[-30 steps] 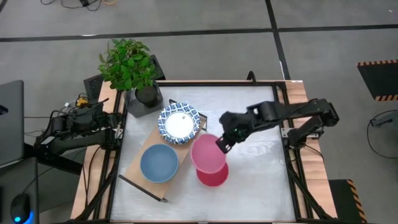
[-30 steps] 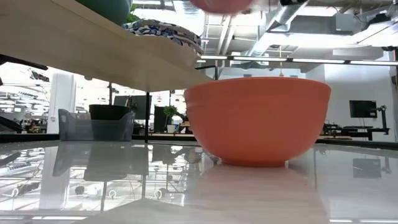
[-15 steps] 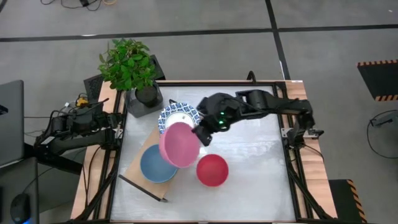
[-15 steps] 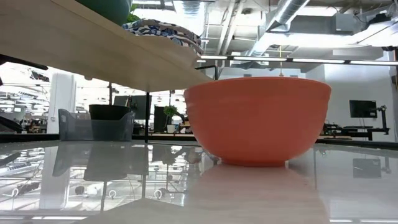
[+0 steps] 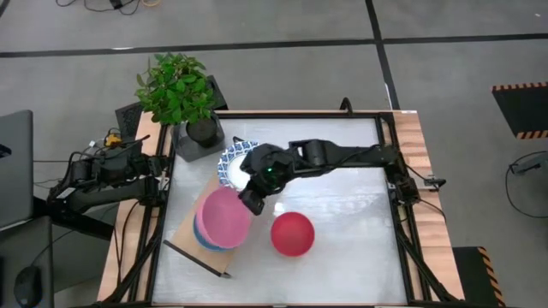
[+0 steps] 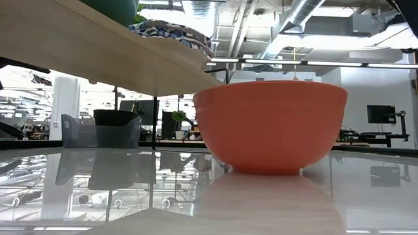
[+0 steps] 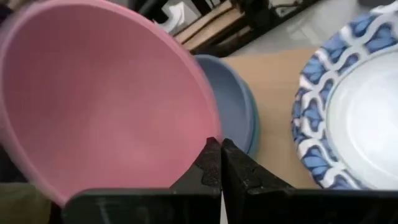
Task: Place and stack bowls onto a shelf
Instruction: Stack the pink bowl on the blue bowl on the shelf
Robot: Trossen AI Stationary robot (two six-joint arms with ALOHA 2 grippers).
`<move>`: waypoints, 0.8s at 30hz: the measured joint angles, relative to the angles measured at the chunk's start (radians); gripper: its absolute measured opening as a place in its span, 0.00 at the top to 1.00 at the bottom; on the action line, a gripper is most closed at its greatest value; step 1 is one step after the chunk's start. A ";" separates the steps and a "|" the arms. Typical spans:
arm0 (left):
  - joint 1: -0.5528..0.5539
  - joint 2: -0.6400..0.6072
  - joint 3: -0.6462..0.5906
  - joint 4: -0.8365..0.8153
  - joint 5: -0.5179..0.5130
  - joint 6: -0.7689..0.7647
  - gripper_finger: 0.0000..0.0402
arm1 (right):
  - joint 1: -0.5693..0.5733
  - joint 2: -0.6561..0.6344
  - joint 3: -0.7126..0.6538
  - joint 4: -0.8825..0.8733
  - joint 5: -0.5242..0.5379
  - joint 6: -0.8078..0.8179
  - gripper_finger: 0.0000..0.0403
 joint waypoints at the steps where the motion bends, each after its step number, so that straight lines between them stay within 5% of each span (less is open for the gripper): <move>1: 0.000 0.000 0.000 0.000 0.000 0.000 0.40 | 0.002 0.008 0.000 -0.001 -0.002 0.000 0.96; 16: 0.000 0.000 0.000 0.000 0.002 -0.004 0.40 | 0.002 0.011 -0.007 -0.051 -0.015 -0.007 0.96; 24: 0.000 0.000 0.000 0.000 0.001 -0.004 0.40 | 0.002 0.011 -0.007 -0.042 0.006 -0.045 0.85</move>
